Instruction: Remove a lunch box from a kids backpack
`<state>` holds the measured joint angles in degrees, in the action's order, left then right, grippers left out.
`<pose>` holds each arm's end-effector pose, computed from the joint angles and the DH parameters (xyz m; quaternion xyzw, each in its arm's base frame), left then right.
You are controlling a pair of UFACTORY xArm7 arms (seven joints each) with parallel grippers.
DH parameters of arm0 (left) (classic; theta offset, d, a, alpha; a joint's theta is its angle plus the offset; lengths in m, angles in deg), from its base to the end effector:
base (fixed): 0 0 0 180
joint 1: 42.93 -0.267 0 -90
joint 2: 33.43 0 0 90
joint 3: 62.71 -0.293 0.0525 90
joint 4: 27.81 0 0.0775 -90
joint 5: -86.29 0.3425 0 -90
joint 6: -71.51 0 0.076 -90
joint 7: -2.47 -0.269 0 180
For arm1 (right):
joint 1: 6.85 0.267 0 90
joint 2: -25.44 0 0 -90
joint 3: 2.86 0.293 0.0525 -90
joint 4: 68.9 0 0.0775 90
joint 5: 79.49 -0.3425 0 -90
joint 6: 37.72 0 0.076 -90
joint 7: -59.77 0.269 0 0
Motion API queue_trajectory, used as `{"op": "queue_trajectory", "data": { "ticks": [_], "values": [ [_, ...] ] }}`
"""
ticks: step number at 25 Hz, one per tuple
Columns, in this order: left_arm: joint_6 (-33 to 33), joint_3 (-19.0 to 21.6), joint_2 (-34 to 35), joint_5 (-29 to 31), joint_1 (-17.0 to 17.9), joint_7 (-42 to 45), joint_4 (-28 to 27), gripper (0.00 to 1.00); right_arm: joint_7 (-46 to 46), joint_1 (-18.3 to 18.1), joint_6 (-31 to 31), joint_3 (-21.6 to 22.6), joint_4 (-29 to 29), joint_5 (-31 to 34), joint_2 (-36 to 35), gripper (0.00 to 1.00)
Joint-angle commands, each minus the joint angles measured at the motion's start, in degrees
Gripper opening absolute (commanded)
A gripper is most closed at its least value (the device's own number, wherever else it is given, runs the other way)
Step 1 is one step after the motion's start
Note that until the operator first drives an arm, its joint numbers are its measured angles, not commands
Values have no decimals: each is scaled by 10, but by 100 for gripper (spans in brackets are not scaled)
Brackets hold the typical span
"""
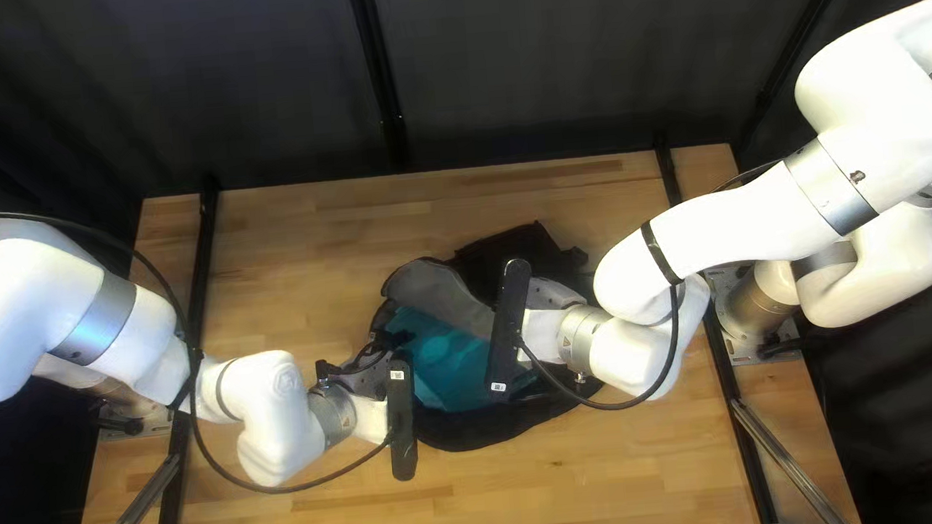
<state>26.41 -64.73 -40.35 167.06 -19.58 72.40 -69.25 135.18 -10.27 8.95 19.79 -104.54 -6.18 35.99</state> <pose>0.4829 -0.0429 0.1006 -0.8952 0.1418 -0.2479 0.3421 0.4647 0.0077 0.1914 0.8888 -0.0079 0.3195 0.3286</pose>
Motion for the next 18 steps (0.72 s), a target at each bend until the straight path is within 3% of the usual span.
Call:
{"op": "queue_trajectory", "data": {
  "ticks": [1,2,3,7,18],
  "values": [
    [-1,-1,0,5,-1,1,0,65,-1,-1,-2,-1,-3,2,-3,0],
    [-1,-1,-2,7,0,4,-1,57,-1,-1,-2,-1,-3,2,-3,0],
    [0,-1,-4,9,0,8,-1,5,-1,-2,-2,-2,-3,2,-3,0],
    [-4,2,-7,11,4,17,0,0,-1,-3,-4,-2,-8,5,-10,0],
    [-19,5,4,5,7,3,0,0,0,-6,-8,-4,-16,11,-18,0]
  ]
}}
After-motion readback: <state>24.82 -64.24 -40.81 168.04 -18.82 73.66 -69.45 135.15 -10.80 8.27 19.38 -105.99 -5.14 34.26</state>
